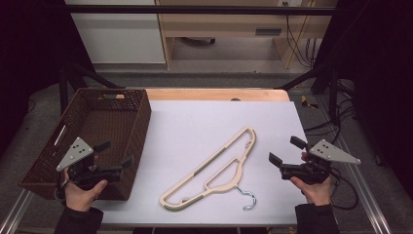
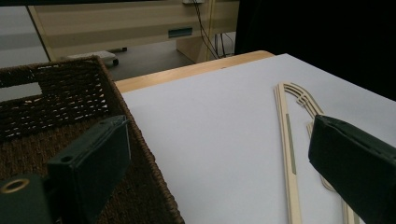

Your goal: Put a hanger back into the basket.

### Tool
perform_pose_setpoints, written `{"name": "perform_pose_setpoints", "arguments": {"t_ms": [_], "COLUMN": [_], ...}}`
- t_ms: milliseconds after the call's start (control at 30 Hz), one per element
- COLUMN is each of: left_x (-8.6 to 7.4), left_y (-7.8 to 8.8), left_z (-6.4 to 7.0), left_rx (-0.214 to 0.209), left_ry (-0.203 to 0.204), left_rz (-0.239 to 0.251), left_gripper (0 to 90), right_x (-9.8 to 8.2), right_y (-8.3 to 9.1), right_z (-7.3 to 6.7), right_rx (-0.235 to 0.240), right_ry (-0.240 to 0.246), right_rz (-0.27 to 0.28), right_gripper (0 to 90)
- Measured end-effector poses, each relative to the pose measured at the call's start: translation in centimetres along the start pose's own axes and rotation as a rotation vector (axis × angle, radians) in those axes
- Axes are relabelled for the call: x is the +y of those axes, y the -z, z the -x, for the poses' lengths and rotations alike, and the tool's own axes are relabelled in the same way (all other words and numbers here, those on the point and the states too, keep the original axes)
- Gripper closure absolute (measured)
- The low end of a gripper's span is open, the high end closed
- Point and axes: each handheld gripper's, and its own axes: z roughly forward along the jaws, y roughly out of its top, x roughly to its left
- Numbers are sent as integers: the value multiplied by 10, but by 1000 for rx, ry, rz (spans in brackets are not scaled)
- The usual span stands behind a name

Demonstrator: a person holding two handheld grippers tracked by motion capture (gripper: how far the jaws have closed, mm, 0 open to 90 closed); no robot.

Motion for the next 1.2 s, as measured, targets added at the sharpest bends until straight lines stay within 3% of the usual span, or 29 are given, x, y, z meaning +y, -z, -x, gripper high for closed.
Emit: {"name": "perform_pose_setpoints", "arguments": {"t_ms": [300,500,600,700,733,833,967,1067,1200], "left_x": [-2,-2,-2,-2,-2,-2,-2,-3,-3], "left_y": [1,1,0,0,1,1,0,-1,-2], "left_z": [0,2,3,3,4,4,5,5,6], "left_rx": [0,-1,-2,-1,-2,-3,-4,-3,-6], "left_ry": [1,-12,-10,-11,-13,-17,-16,-24,-24], "left_rz": [-2,-10,-8,-9,-9,-13,-12,-23,-23], "left_gripper": [52,53,53,53,53,52,53,53,53], "right_x": [-4,-13,-23,-28,-33,-39,-51,-59,-65], "right_y": [-6,-18,-26,-29,-32,-34,-37,-41,-46], "right_z": [-5,-18,-28,-31,-36,-39,-40,-43,-47], "right_rx": [15,17,43,65,72,73,82,88,119], "right_ry": [18,15,37,33,44,56,37,65,67], "right_rz": [-60,-140,-220,-251,-293,-318,-367,-424,-468], "right_gripper": [82,120,145,165,177,205,238,301,392]}}
